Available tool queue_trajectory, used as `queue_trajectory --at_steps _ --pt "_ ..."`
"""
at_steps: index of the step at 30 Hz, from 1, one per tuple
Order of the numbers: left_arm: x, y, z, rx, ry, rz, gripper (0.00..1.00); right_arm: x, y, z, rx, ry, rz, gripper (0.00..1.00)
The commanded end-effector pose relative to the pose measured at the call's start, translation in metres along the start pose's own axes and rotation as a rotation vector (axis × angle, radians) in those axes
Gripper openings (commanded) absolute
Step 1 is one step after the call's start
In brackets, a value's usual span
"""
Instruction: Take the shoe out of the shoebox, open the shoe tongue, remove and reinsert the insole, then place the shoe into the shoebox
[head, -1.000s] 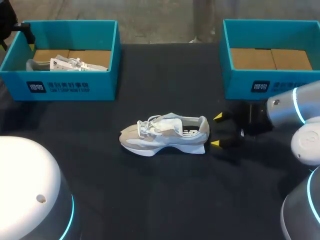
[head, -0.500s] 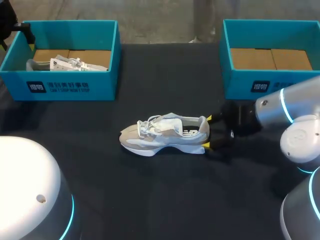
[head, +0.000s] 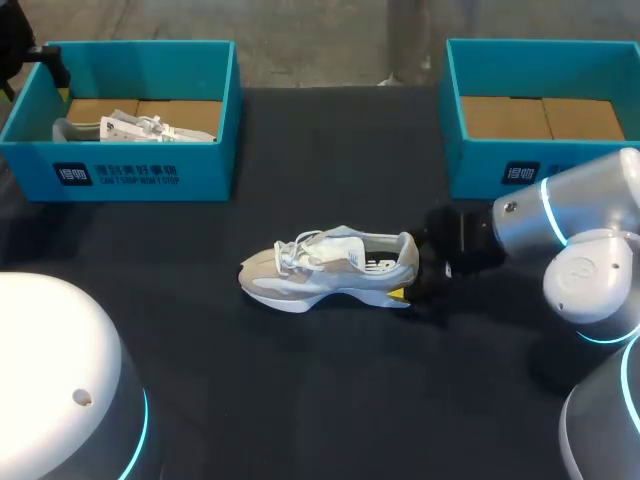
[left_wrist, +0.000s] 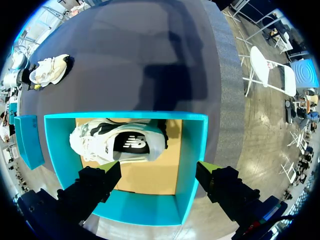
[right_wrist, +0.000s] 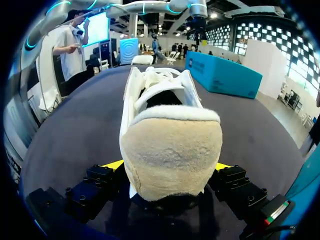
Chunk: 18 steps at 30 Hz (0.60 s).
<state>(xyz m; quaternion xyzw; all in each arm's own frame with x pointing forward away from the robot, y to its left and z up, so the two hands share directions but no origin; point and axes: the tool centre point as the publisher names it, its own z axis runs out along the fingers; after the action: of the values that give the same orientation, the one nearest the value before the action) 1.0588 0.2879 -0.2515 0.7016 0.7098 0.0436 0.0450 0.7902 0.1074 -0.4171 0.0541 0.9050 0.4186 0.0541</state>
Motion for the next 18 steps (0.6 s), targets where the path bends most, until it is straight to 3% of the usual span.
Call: queue_trajectory --at_steps 1,8,9,10,11,12,18 --pt "-0.0001 -0.0003 0.0001 -0.001 0.000 0.000 1.00 -0.0017 0.0002 0.0088 0.000 0.004 0.001 1.00" --pt "-0.0001 -0.0003 0.0001 -0.001 0.000 0.000 1.00 0.0008 0.0002 0.0136 -0.005 0.016 0.001 1.00" --pt "-0.0001 -0.0003 0.0001 -0.001 0.000 0.000 1.00 0.0009 0.0000 0.0139 -0.006 0.016 0.001 0.76" --pt "-0.0001 -0.0003 0.0001 -0.001 0.000 0.000 1.00 0.0010 -0.0001 0.0142 -0.007 0.016 0.001 0.41" --pt "-0.0001 -0.0003 0.0001 -0.001 0.000 0.000 1.00 0.0012 -0.0004 0.0146 -0.009 0.016 0.001 0.15" --pt "-0.0001 -0.0003 0.0001 -0.001 0.000 0.000 1.00 0.0019 -0.0002 0.0158 -0.012 0.021 -0.002 0.00" --pt "-0.0001 -0.0003 0.0001 -0.001 0.000 0.000 1.00 0.0047 0.0034 0.0172 -0.028 0.052 -0.019 0.00"
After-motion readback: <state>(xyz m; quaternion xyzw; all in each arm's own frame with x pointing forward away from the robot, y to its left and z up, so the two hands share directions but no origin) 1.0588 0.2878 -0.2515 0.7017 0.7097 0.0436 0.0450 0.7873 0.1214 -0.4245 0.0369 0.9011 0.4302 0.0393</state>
